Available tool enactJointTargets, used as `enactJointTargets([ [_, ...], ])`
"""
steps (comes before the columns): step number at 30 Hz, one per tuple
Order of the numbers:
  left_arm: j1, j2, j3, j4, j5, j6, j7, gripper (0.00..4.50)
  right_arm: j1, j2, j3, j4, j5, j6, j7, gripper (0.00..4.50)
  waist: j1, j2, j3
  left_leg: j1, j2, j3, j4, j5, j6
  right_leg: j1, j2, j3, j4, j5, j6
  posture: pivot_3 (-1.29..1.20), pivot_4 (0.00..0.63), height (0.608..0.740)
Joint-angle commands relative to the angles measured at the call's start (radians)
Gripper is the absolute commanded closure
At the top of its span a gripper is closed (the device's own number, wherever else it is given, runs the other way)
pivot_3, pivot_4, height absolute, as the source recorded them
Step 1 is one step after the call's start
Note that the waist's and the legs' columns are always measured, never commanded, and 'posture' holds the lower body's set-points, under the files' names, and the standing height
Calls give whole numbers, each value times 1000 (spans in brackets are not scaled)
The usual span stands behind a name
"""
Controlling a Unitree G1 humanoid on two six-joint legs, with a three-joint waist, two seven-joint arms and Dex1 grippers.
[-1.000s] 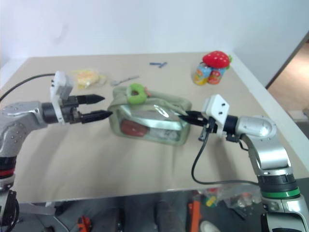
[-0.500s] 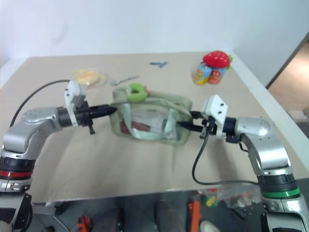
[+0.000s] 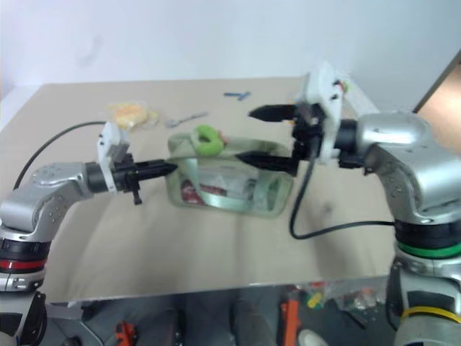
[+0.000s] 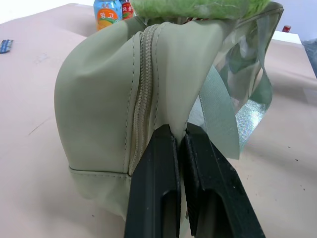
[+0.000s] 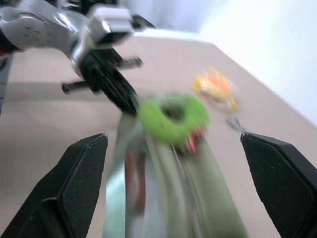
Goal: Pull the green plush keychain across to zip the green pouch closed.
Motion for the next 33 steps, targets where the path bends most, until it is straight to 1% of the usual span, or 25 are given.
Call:
enactJointTargets([
  [1,-3,-5,8,-50,-19,9,8,4500,-25,61,58,-20,-63,-75,-31,37,0,0,0,0,0,0,0,0,0,0,0,0,0,1,1,0,150,740],
  [5,3,-15,7,-60,-19,13,22,4500,-22,129,120,51,-149,-176,-29,37,4,0,0,-4,-1,0,1,0,0,-2,-1,0,0,1,2,0,150,740],
  [11,6,-27,8,-68,-22,17,43,4500,-36,165,135,170,-224,-275,-11,37,5,0,0,-4,-1,0,1,0,0,-2,-1,0,0,1,2,0,150,740],
  [12,7,-28,7,-70,-22,17,45,4500,-35,168,136,183,-235,-291,-11,573,5,0,0,-3,-1,0,1,0,0,-2,-1,-1,0,1,2,0,150,740],
  [13,8,-30,6,-71,-21,17,47,4500,-32,172,136,193,-241,-302,-11,820,5,0,0,-3,-1,0,1,0,0,-2,-1,-1,0,0,2,0,150,740],
  [17,8,-33,6,-69,-21,14,52,4500,-27,185,122,207,-245,-315,-8,2264,5,0,0,-3,-1,-1,1,0,0,-2,-1,-1,0,0,2,0,150,740],
  [19,9,-33,6,-62,-18,10,50,4500,-26,191,110,199,-231,-304,-10,2897,5,0,0,-3,-1,-1,1,0,0,-2,-1,-1,0,1,2,0,150,740],
  [22,12,-34,1,-56,-13,5,47,4500,-26,196,100,185,-220,-289,-13,4036,5,0,0,-3,-1,-1,1,0,0,-2,-1,-1,0,1,2,0,150,740],
  [23,11,-36,0,-55,-13,5,48,4500,-26,197,96,182,-217,-285,-16,4356,5,0,0,-3,-1,-1,1,0,0,-2,-1,-1,0,1,2,0,150,740],
  [24,11,-37,-1,-53,-12,5,48,4500,-26,197,94,180,-216,-283,-19,4468,5,0,0,-3,-1,-1,1,0,0,-2,-1,-1,0,1,2,0,150,740],
  [29,-4,-59,-2,-47,-11,8,67,4500,-21,190,56,157,-193,-295,-24,4468,7,0,0,-3,-1,-1,1,0,0,-1,-1,-1,0,1,2,0,150,740],
  [33,-26,-106,9,-46,-5,20,143,4500,-29,148,-2,149,-186,-326,-12,4468,19,0,0,-4,-1,-1,1,0,0,-1,-2,-1,0,1,2,0,150,740],
])
